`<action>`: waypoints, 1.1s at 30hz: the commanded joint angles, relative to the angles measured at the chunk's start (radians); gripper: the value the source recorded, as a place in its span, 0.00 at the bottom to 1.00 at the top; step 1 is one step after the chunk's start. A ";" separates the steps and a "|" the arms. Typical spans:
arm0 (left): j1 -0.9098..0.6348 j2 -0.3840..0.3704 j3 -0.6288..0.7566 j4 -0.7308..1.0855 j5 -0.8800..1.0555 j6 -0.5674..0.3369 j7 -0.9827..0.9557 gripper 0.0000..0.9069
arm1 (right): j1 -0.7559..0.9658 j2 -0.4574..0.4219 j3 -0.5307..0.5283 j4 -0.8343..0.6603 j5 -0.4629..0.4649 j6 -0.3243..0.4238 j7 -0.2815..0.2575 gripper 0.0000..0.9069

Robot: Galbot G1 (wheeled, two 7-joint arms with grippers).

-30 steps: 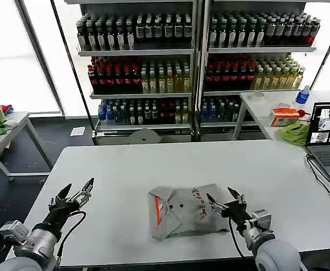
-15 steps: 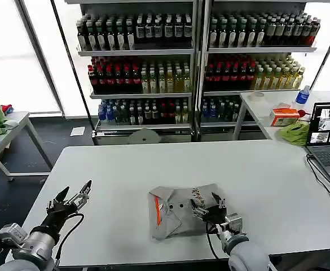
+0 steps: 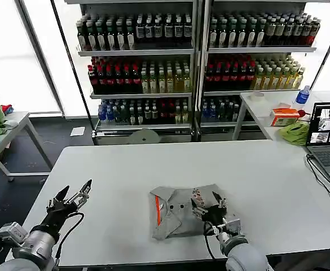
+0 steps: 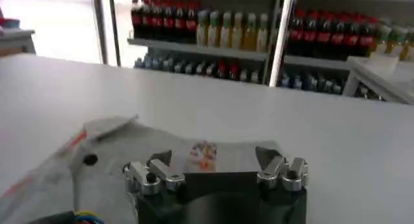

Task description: Fold and organize the clothes.

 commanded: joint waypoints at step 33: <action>0.162 -0.140 0.006 0.113 0.582 -0.591 0.253 1.00 | -0.418 -0.014 0.410 0.058 0.034 0.626 -0.305 1.00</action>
